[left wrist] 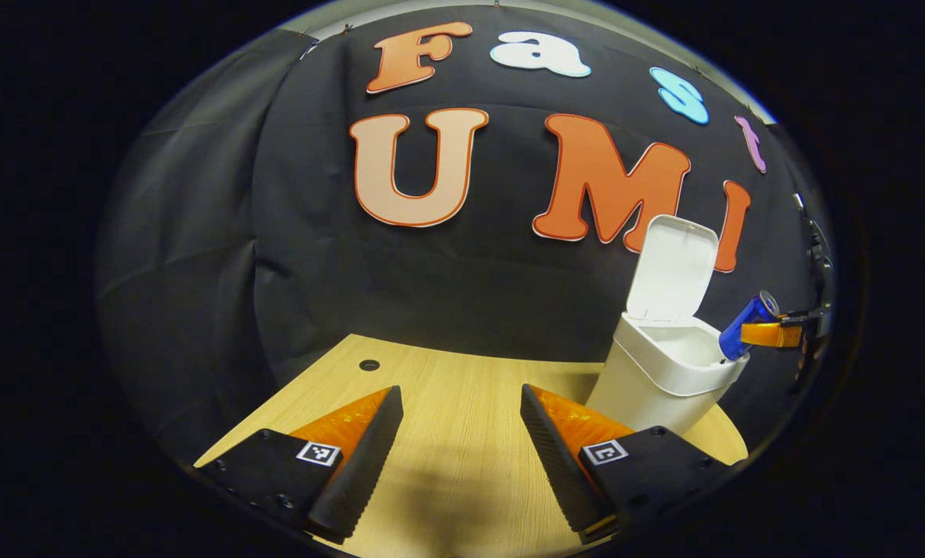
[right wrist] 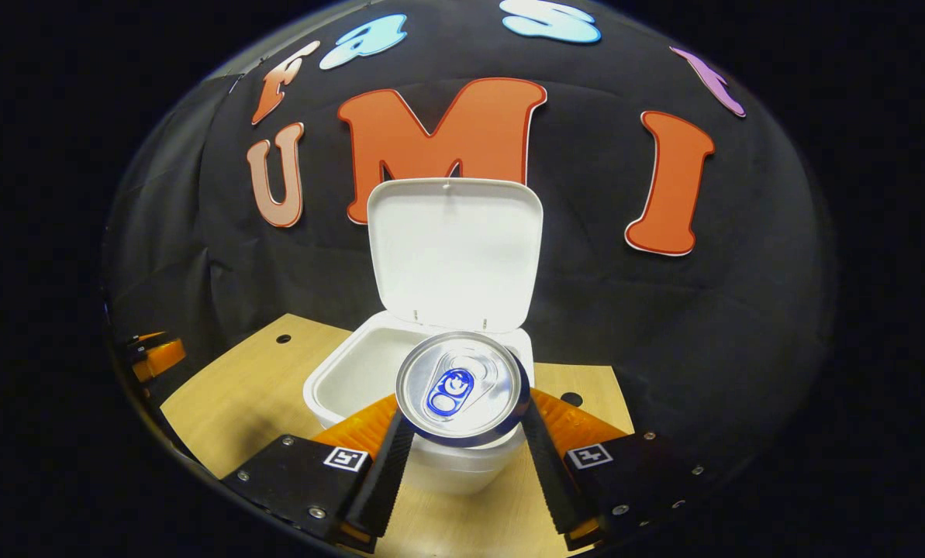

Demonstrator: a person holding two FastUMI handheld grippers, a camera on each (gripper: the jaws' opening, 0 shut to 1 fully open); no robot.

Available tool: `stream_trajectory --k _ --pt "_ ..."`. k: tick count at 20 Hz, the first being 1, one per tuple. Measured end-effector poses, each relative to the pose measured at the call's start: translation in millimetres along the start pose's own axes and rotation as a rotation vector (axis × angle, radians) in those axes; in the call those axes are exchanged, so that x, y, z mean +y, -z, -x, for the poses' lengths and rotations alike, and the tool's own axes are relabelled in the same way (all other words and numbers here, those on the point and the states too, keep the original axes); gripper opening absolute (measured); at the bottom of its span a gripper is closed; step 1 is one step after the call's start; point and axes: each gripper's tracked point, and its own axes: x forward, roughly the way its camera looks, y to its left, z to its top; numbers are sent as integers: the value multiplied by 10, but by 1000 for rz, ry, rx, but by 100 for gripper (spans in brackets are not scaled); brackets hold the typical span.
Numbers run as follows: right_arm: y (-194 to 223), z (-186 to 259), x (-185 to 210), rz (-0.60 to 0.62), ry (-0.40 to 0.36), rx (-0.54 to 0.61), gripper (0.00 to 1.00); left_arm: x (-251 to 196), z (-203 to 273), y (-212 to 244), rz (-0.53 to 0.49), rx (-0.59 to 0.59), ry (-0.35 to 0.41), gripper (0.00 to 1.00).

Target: Press the lid of the desktop garbage bin to open it, pick up the crumpled paper on the desktop and throw it into the bin, then pick up the pop can on the desktop and drop it into the bin, and finally close the garbage bin lid.

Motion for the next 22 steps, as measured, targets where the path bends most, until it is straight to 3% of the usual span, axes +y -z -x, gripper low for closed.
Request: stream_trajectory --k 2,3,11,12,13,22 --pt "85 -78 -21 3 5 26 73 24 -16 4 5 0 -6 97" --pt "130 -110 -31 -5 4 42 78 30 -24 20 4 3 -9 97" --pt "231 -205 -35 -14 7 69 80 13 -68 43 1 19 -2 98" --pt "234 -203 -33 -9 10 68 75 10 -69 32 -1 19 1 98" --pt "234 -216 -32 -3 13 69 81 14 -72 36 -2 19 3 98" --pt "205 -157 -21 -19 41 80 82 72 -83 22 -16 28 30 98"
